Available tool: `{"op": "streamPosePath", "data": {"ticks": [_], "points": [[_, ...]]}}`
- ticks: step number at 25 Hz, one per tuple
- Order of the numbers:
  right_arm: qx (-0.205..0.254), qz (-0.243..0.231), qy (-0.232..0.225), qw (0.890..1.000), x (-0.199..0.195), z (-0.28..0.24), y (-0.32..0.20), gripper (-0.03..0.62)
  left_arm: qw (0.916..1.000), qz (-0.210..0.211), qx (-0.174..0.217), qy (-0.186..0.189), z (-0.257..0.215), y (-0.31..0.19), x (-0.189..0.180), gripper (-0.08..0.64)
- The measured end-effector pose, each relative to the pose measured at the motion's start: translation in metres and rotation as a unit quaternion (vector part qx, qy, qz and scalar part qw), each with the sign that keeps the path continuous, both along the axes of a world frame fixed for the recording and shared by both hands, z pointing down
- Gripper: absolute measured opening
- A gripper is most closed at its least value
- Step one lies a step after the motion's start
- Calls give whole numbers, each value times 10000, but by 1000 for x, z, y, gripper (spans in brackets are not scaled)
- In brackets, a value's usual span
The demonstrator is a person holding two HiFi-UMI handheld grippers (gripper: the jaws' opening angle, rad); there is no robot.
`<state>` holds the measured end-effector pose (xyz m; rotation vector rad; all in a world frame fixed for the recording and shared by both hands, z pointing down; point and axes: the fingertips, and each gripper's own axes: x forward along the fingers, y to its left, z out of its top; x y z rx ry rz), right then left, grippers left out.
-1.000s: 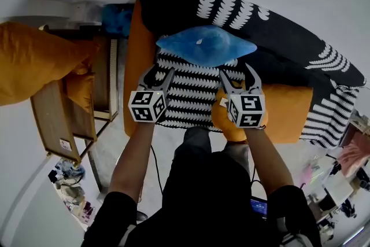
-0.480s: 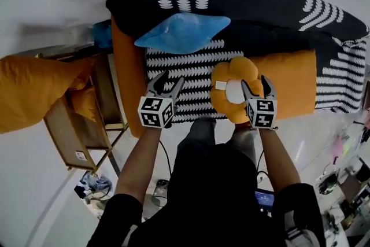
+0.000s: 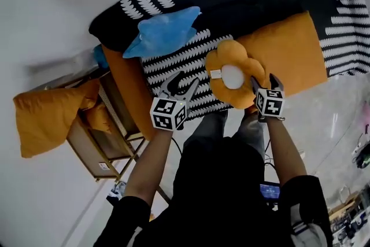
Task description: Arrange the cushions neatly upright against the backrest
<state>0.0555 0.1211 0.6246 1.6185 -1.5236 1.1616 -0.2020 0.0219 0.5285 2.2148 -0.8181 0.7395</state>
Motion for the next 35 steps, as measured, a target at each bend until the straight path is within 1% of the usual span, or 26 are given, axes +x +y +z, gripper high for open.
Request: {"op": "streamPosePath", "data": {"ticks": [2,5,8,10,11,12,13,14,16,18,20,22,24,25,27,28,29,30,32,34,35], "points": [[35,8,-176,9998,1,6,-1,357,9999,101,15,-8,-1,4,11,241],[49,-100,-380,9992,-7,15,-7,360,9998,204,-8,-65,0,9,20,241],[-171,-123,-496,9985,-10,29,-9,362,9998,159,-81,-69,-1,18,22,236],[-331,-103,-824,9960,-14,34,-9,354,9999,108,-74,-80,-4,24,23,236],[-400,-121,-1060,9935,-19,33,-8,298,9999,100,-58,-108,-7,27,21,236],[-445,-185,-1259,9909,-26,30,-8,264,9998,88,-42,-148,-10,29,19,236],[-449,-318,-1367,9891,-32,25,-9,232,9998,52,-26,-191,-13,31,16,236],[-405,-529,-1386,9881,-36,18,-12,212,9997,-24,-11,-226,-16,31,13,236],[-205,-1126,-1313,9847,-43,0,-26,186,9992,-328,-12,-238,-18,31,10,232],[76,-1829,-1205,9757,-52,-23,-44,178,9972,-725,-74,-166,-20,31,11,226],[371,-2469,-1091,9622,-62,-46,-58,178,9946,-1022,-97,-122,-21,32,17,224],[658,-2860,-1120,9494,-63,-68,-73,176,9924,-1222,-54,-128,-19,31,31,224],[925,-3034,-1284,9396,-55,-89,-90,170,9885,-1512,-71,-27,-17,27,54,224],[1045,-3093,-1376,9351,-49,-100,-98,169,9847,-1734,-124,106,-17,26,67,224],[1269,-3206,-1513,9264,-37,-122,-113,169,9740,-2207,-277,436,-19,24,92,221],[1376,-3263,-1549,9223,-30,-133,-120,169,9692,-2375,-332,557,-19,24,104,221],[1478,-3325,-1564,9182,-24,-143,-126,169,9663,-2472,-349,625,-20,23,115,218],[1579,-3398,-1557,9140,-17,-151,-132,169,9654,-2506,-324,647,-21,22,126,218],[1775,-3595,-1478,9041,-3,-164,-144,169,9664,-2487,-191,626,-25,19,142,218],[1934,-3852,-1312,8928,8,-172,-159,167,9659,-2515,-38,608,-30,14,152,218],[1988,-3987,-1201,8872,12,-174,-167,167,9644,-2573,20,616,-33,11,155,218]]}}
